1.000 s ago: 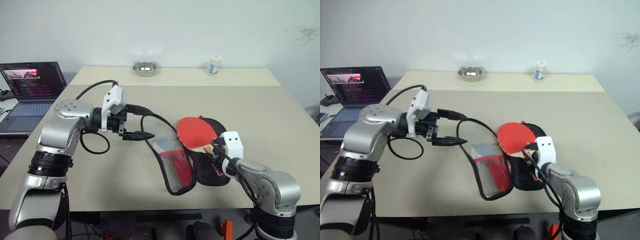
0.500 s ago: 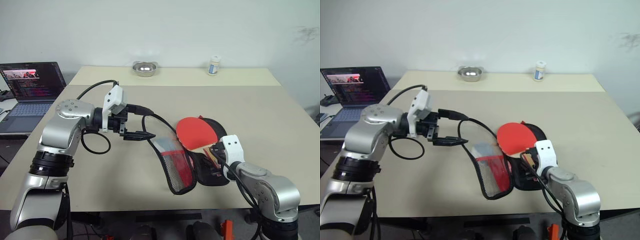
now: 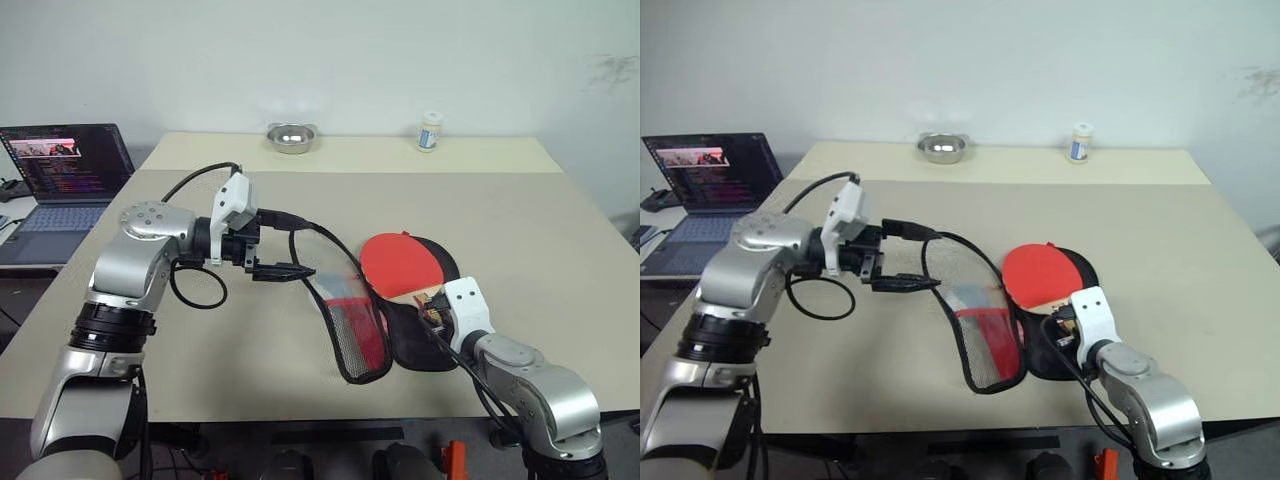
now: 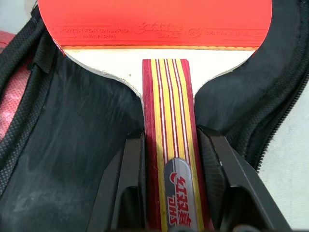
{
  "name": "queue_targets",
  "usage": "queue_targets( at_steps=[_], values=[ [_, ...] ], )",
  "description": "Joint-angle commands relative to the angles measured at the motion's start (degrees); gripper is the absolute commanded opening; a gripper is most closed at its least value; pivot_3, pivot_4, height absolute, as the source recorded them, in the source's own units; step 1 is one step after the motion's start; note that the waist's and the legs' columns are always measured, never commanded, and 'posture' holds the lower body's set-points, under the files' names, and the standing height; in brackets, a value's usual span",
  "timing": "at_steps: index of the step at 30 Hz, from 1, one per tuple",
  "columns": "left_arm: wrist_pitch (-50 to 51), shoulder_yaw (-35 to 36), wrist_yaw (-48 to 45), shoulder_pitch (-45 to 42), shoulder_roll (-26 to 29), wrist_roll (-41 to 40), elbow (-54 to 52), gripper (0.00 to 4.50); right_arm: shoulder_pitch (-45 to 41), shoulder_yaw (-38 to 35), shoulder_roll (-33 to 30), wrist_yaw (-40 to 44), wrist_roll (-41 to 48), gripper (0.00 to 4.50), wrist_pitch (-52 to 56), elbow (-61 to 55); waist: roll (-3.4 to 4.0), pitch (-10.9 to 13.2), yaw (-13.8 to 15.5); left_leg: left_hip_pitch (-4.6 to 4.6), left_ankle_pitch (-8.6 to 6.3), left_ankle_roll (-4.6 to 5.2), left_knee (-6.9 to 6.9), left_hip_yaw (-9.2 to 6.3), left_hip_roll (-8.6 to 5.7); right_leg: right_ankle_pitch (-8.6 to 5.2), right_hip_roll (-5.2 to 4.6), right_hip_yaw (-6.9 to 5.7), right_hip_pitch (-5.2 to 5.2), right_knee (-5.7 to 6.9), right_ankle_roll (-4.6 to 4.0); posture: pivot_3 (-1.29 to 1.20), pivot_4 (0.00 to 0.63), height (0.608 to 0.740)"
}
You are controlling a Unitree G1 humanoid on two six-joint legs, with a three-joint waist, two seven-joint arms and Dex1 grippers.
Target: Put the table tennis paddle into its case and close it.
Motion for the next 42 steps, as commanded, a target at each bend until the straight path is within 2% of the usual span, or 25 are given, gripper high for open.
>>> queue_targets(
  at_steps=[1,5,12,24,33,35,36,42],
  values=[
    [-1.73,0.30,-0.78,-2.65,-0.67,0.53,0.88,4.50,-0.59,-3.97,0.18,-1.09,-0.33,1.17,3.72,-6.93,0.00,0.00,0.09,-0.01,0.00,0.00,0.00,-0.01,0.00,0.00,0.00,-0.01,-0.01,0.00,0.00,0.00,0.150,0.740],
    [-2.87,-0.25,-1.71,-3.52,-1.81,1.28,2.66,4.50,-0.61,-5.12,3.21,-1.69,0.50,1.17,10.84,-13.73,0.00,0.00,0.01,-0.01,0.00,0.00,0.00,-0.01,0.01,0.02,0.00,0.00,-0.01,0.00,-0.04,0.00,0.150,0.740],
    [-4.02,-0.73,-2.77,-4.88,-3.00,2.15,4.77,4.50,0.04,-5.08,8.29,-3.12,-0.18,1.17,16.05,-16.17,0.00,0.00,-0.10,0.00,0.00,0.00,0.00,-0.01,0.01,0.02,0.02,0.00,-0.01,0.02,-0.04,0.00,0.150,0.740],
    [-4.32,-1.11,-4.05,-6.27,-3.25,2.97,6.24,4.50,3.83,-4.03,14.33,-6.91,-3.17,1.17,15.40,-16.44,-0.02,-0.01,-0.13,0.00,0.00,0.00,0.00,-0.02,0.01,0.02,0.02,0.00,-0.01,0.01,-0.05,0.00,0.150,0.740],
    [-3.86,-1.82,-4.18,-7.63,-4.23,3.45,6.70,4.50,2.51,-3.59,17.09,-9.28,-5.77,1.17,10.69,-12.25,-0.03,-0.02,-0.12,0.00,0.00,0.00,0.01,-0.03,0.00,0.02,0.02,-0.01,0.00,0.01,-0.04,0.00,0.150,0.740],
    [-3.73,-1.79,-4.08,-7.63,-4.25,3.40,6.53,4.50,2.43,-3.82,17.25,-9.33,-5.78,1.88,10.08,-11.79,-0.03,-0.02,-0.13,0.00,0.00,0.00,0.01,-0.04,0.01,0.02,0.02,-0.01,0.00,0.02,-0.05,0.00,0.150,0.740],
    [-3.71,-1.76,-4.05,-7.58,-4.22,3.38,6.48,4.50,2.44,-3.84,17.27,-9.25,-5.75,2.07,9.90,-11.72,-0.03,-0.02,-0.13,0.00,0.00,0.00,0.01,-0.04,0.01,0.02,0.02,-0.01,0.00,0.02,-0.05,0.00,0.150,0.740],
    [-4.08,-0.90,-3.12,-6.17,-3.46,3.56,6.84,4.50,1.38,-2.37,13.20,-5.64,-4.19,4.23,10.35,-14.64,-0.04,-0.02,-0.16,0.00,0.00,0.00,0.01,-0.03,0.00,0.03,0.02,0.01,-0.01,0.01,-0.05,0.00,0.150,0.740]
  ],
)
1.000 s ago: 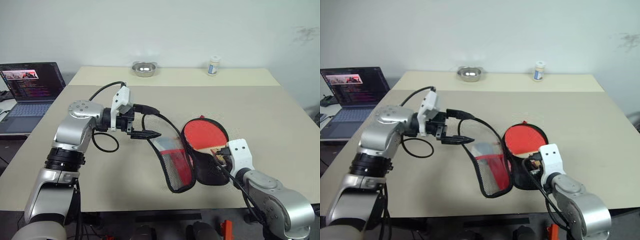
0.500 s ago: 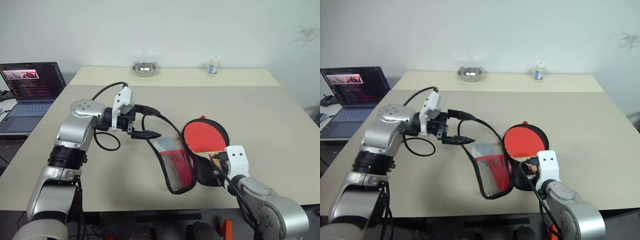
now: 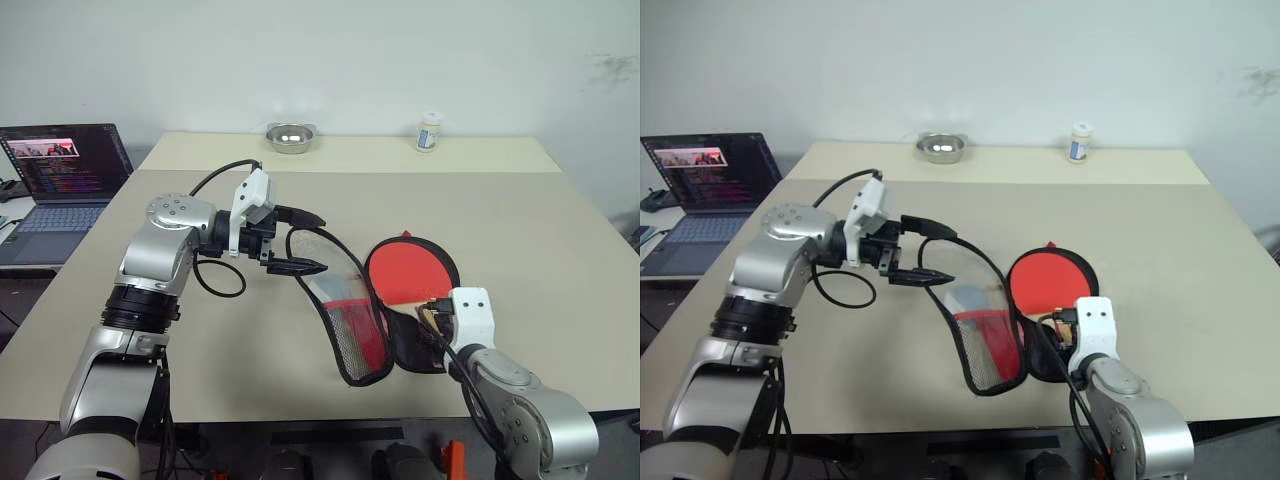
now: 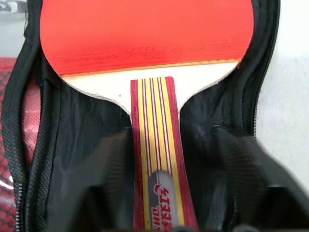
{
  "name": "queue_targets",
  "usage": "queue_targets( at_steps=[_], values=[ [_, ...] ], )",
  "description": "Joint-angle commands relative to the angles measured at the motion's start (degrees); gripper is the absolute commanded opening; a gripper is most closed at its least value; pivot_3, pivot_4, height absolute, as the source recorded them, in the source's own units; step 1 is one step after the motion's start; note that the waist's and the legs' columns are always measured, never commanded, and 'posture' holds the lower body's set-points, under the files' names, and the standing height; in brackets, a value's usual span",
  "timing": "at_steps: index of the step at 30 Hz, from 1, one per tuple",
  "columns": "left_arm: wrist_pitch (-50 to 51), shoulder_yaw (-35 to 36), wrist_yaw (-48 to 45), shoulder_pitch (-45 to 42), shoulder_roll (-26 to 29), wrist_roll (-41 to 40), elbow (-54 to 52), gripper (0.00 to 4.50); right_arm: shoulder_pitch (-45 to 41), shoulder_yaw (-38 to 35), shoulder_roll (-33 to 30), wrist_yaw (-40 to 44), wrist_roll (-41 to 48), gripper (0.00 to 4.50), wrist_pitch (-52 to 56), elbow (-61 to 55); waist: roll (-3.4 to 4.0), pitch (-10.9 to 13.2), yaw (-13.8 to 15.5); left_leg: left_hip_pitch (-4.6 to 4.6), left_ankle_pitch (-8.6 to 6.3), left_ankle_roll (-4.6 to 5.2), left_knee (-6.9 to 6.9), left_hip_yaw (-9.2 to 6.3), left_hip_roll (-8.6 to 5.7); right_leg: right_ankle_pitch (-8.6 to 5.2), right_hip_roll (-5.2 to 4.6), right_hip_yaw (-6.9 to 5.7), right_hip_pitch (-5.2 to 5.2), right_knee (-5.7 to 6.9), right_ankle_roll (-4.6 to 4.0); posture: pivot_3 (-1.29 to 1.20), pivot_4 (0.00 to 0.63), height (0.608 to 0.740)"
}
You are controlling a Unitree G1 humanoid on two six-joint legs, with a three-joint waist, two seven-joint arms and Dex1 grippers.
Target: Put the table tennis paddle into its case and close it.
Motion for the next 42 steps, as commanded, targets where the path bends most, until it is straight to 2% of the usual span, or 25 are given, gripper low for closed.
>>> queue_targets(
  at_steps=[1,6,11,15,17,20,22,26,32,42],
  values=[
    [-1.00,1.80,0.33,0.23,0.99,0.03,-0.75,4.50,-2.89,0.59,-2.64,2.79,1.70,4.48,-0.47,-4.53,0.00,0.00,-0.01,0.00,0.00,0.00,0.00,0.00,0.00,0.00,0.00,0.00,0.00,0.01,0.00,0.00,0.150,0.740],
    [-0.89,3.71,2.01,2.63,2.62,-0.33,-1.38,4.50,-11.35,0.93,-11.82,12.68,7.70,4.48,-0.63,-6.03,0.00,0.00,-0.22,0.05,0.00,0.00,0.01,-0.02,0.01,0.00,0.02,0.00,0.00,0.04,0.01,0.00,0.150,0.740],
    [0.04,6.45,3.97,6.45,6.64,-0.23,-2.25,4.50,-16.57,-4.28,-23.22,26.46,16.36,4.48,-3.45,-4.43,-0.01,0.00,-0.11,0.01,-0.01,0.01,-0.04,-0.08,0.04,0.02,0.08,-0.02,-0.01,-0.05,-0.06,0.00,0.150,0.740],
    [0.60,8.75,4.32,13.17,12.05,0.32,-3.61,4.50,-20.59,-14.27,-29.66,36.68,24.53,4.48,-5.09,0.73,-0.02,0.01,-0.18,0.01,-0.01,0.02,-0.03,-0.03,0.02,0.03,0.02,0.00,0.02,-0.07,-0.06,0.00,0.150,0.740],
    [0.86,9.05,4.22,16.89,14.16,0.62,-5.23,4.50,-20.38,-18.29,-35.93,44.22,29.31,4.48,-7.88,1.70,-0.02,0.02,-0.05,0.03,-0.01,0.02,-0.03,-0.02,0.04,0.03,0.00,-0.02,0.01,-0.07,-0.07,0.00,0.150,0.740],
    [3.02,8.74,4.82,19.51,15.00,-0.18,-8.51,4.50,-18.60,-24.36,-45.14,54.04,35.98,4.48,-11.12,2.64,-0.06,0.04,0.56,0.02,-0.02,0.02,-0.08,-0.07,0.04,0.02,-0.04,-0.11,0.05,-0.12,-0.09,0.00,0.150,0.740],
    [4.71,8.33,4.94,20.09,14.56,-1.11,-10.77,4.50,-16.74,-26.56,-49.38,57.62,38.23,4.48,-13.33,3.14,-0.12,0.03,1.22,0.01,-0.02,0.02,-0.06,-0.13,0.03,0.02,-0.07,-0.20,0.10,-0.15,-0.08,0.00,0.150,0.740],
    [8.17,6.01,5.96,19.31,11.68,-1.88,-14.16,4.50,-15.09,-30.15,-55.46,61.54,41.94,4.48,-16.77,4.57,-0.13,0.02,1.53,0.17,-0.02,0.03,-0.01,-0.11,-0.02,-0.02,-0.16,-0.19,0.31,-0.17,-0.02,0.00,0.150,0.740],
    [12.17,1.64,6.83,14.64,5.23,-1.61,-13.80,4.50,-14.98,-31.55,-58.43,58.61,46.55,4.48,-17.75,4.91,-0.15,0.02,1.59,0.19,-0.02,0.03,0.02,-0.16,0.00,-0.01,-0.12,-0.21,0.36,-0.14,-0.03,0.00,0.150,0.740],
    [10.75,-3.63,10.60,4.15,-11.64,0.24,-2.48,4.50,-10.63,-36.13,-62.28,53.39,52.29,4.48,-17.10,4.07,-0.17,0.03,1.72,0.14,-0.02,0.04,0.05,-0.18,-0.04,0.00,-0.11,-0.20,0.36,-0.18,-0.04,0.00,0.150,0.740]
  ],
)
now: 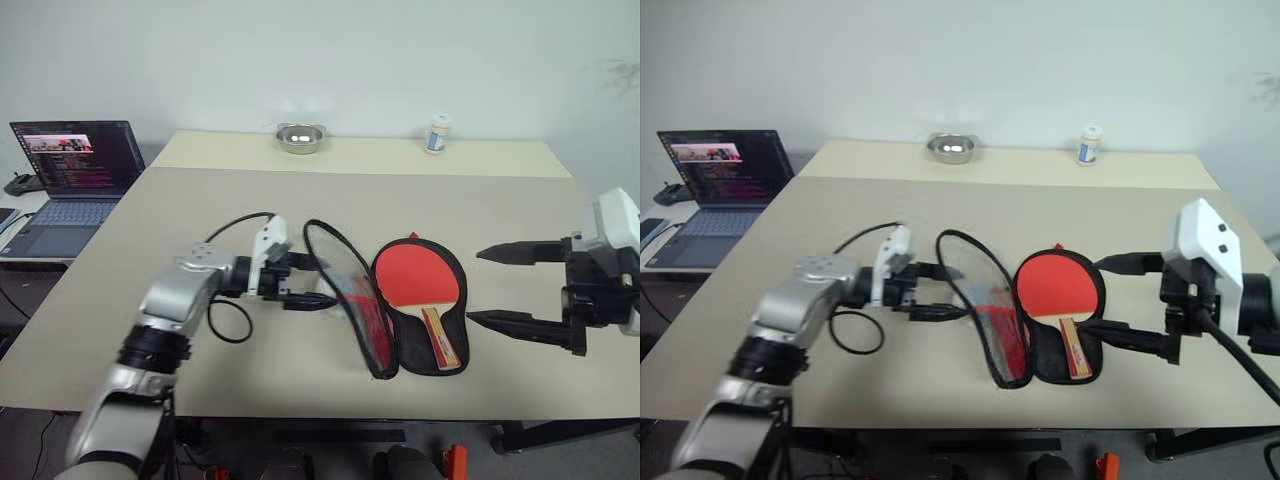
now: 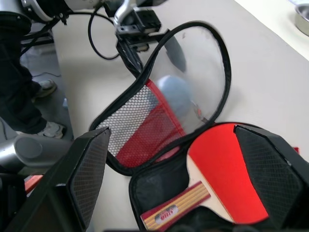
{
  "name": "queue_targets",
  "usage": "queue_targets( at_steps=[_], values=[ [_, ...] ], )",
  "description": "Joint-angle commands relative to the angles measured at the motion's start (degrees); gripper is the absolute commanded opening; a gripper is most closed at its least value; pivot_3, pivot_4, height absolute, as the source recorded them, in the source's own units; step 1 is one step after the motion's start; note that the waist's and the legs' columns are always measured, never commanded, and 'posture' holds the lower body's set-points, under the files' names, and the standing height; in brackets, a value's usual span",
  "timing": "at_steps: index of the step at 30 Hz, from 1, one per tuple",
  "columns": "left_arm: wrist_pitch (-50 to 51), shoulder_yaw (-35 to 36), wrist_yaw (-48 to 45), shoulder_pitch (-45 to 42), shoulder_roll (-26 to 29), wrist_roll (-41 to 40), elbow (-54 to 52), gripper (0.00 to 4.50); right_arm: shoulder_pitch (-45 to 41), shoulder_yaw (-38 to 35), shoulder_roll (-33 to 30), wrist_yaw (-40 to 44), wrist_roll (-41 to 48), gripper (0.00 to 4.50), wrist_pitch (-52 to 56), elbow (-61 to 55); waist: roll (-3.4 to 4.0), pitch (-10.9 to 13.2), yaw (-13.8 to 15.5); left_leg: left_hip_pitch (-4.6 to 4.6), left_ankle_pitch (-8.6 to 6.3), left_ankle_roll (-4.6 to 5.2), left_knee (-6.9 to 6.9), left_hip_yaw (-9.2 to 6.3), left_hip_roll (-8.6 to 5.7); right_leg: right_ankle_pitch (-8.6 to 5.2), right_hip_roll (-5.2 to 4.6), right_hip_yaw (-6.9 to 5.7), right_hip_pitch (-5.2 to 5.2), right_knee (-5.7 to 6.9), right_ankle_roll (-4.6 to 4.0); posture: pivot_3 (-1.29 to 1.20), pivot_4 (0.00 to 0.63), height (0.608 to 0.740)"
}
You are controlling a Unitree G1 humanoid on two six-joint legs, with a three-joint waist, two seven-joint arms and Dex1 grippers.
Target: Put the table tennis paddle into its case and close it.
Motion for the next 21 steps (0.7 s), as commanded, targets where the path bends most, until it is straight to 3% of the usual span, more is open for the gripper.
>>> queue_targets(
  at_steps=[1,7,13,17,21],
  values=[
    [-1.95,-1.03,1.11,-4.73,-4.68,0.50,3.07,4.50,0.85,-3.50,-1.94,-1.78,2.32,4.48,-0.41,-0.62,0.00,0.00,0.02,0.00,0.00,0.00,0.00,0.00,-0.01,0.00,0.00,0.00,0.00,0.00,0.00,0.00,0.150,0.740],
    [-9.94,-5.43,1.75,-12.12,-15.44,6.13,18.01,4.50,3.35,-7.38,-4.80,-3.19,4.47,4.48,0.10,0.14,-0.01,0.00,0.15,-0.01,0.00,0.01,0.01,-0.04,-0.06,0.00,0.00,-0.01,0.04,-0.04,0.02,0.00,0.150,0.740],
    [-18.83,-5.81,3.49,-17.28,-20.67,10.75,30.81,4.50,6.25,-8.92,-5.42,-5.18,4.83,4.48,-0.01,1.81,-0.01,0.01,-0.16,-0.01,-0.01,0.03,-0.01,-0.11,-0.02,0.00,0.10,0.05,0.02,-0.07,0.01,0.00,0.150,0.740],
    [-21.62,-4.27,2.02,-17.71,-20.34,10.66,30.52,4.50,8.54,-6.02,-3.60,-8.25,3.63,4.48,-1.09,2.08,-0.01,0.01,-0.16,-0.02,-0.01,0.03,-0.01,-0.12,-0.03,-0.01,0.09,0.04,0.02,-0.07,0.02,0.00,0.150,0.740],
    [-20.10,-1.82,-2.05,-14.02,-14.39,7.34,17.64,4.50,10.56,4.50,0.25,-14.42,-3.63,4.48,-4.27,4.35,-0.01,0.01,-0.38,-0.01,-0.01,0.02,-0.03,-0.12,0.02,-0.01,0.10,0.05,0.01,-0.06,0.03,0.00,0.150,0.740]
  ],
)
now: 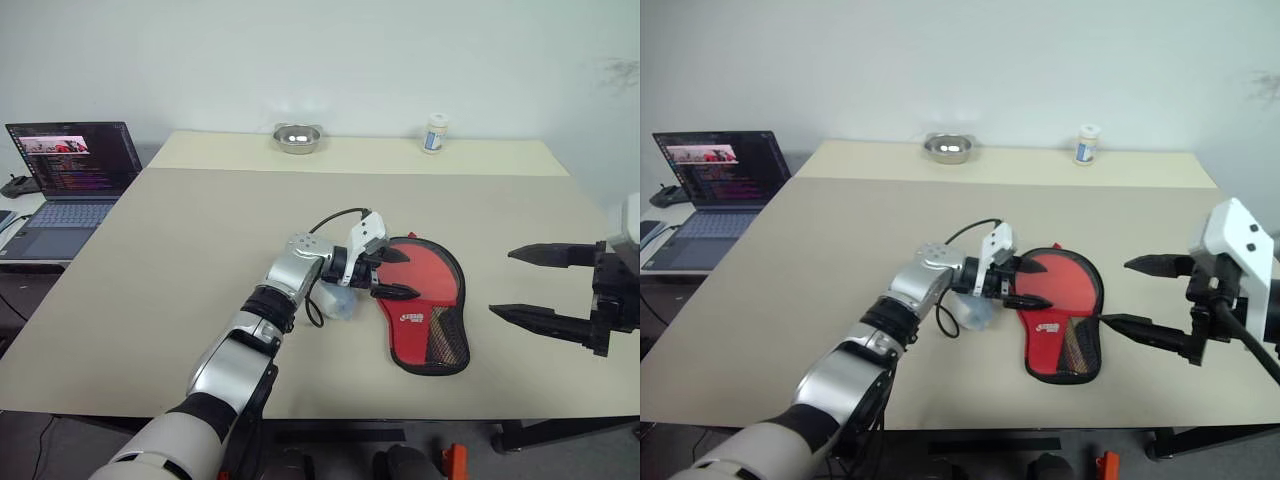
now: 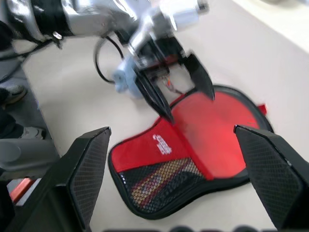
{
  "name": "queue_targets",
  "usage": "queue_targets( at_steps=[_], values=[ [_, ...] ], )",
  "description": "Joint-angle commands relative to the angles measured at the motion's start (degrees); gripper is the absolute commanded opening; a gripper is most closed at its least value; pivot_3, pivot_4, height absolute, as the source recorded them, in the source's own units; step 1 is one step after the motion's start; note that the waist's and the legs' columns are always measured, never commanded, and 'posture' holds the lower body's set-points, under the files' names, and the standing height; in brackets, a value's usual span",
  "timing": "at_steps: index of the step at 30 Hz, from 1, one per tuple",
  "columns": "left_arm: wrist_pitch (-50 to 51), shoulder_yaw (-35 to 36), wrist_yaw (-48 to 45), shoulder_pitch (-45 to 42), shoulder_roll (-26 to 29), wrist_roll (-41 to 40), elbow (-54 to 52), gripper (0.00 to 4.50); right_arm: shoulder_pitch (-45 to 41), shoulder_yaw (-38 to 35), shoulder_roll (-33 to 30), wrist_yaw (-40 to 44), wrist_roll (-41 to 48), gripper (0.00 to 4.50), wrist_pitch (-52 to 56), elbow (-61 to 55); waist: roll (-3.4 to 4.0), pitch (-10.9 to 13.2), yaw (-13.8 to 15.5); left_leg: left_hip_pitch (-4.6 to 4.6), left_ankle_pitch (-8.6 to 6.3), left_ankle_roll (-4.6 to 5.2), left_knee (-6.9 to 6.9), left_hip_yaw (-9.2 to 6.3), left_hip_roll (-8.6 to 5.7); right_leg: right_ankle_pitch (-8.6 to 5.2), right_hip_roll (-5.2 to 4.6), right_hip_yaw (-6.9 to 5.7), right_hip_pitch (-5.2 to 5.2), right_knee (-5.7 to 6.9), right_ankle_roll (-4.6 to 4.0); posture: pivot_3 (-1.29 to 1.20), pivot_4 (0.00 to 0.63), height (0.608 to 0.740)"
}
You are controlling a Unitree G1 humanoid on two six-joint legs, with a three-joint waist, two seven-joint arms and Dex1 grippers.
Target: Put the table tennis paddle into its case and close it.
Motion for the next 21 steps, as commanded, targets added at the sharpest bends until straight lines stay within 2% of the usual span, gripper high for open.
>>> queue_targets(
  at_steps=[1,5,9,12,15,21],
  values=[
    [1.45,4.05,-3.71,2.40,5.37,-4.19,-13.09,4.50,0.38,8.07,2.72,-5.95,-7.53,4.48,-3.28,3.90,0.03,-0.01,-0.20,-0.01,0.00,0.00,0.00,0.00,-0.01,0.00,0.00,0.00,0.00,0.01,0.00,0.00,0.150,0.740],
    [7.41,5.98,-7.87,9.53,14.60,-8.13,-26.52,4.50,-1.87,16.75,8.56,-13.70,-17.09,4.48,-6.97,11.81,0.14,-0.06,-0.55,0.05,0.02,-0.03,0.01,0.06,0.03,0.01,0.02,0.08,-0.02,0.08,-0.02,0.00,0.150,0.740],
    [14.37,8.70,-8.47,14.99,21.21,-12.43,-35.38,4.50,-2.28,20.93,12.30,-15.14,-22.82,4.48,-11.15,15.92,0.16,-0.06,-0.48,0.05,0.02,-0.03,0.02,0.07,0.03,-0.01,0.01,0.03,-0.03,0.10,0.01,0.00,0.150,0.740],
    [17.60,11.17,-6.73,18.16,24.97,-13.86,-38.47,4.50,-2.25,23.20,16.09,-15.10,-23.86,4.48,-12.66,17.32,0.15,-0.06,-0.11,0.03,0.02,-0.03,0.05,0.07,0.03,-0.09,0.01,0.00,-0.01,0.09,0.15,0.00,0.150,0.740],
    [18.44,11.75,-5.13,20.02,26.53,-14.05,-40.07,4.50,-2.17,24.80,18.73,-14.92,-24.88,4.48,-13.27,17.75,0.16,-0.06,0.03,0.05,0.02,-0.03,0.04,0.08,0.03,-0.10,0.01,0.00,-0.01,0.10,0.15,0.00,0.150,0.740],
    [19.54,11.40,-2.66,19.53,26.03,-14.70,-41.53,4.50,-1.80,29.84,22.05,-15.49,-30.35,4.48,-16.14,22.08,0.13,-0.06,0.27,0.04,0.02,-0.03,0.06,0.08,0.01,-0.09,0.00,-0.02,0.02,0.09,0.15,0.00,0.150,0.740]
  ],
)
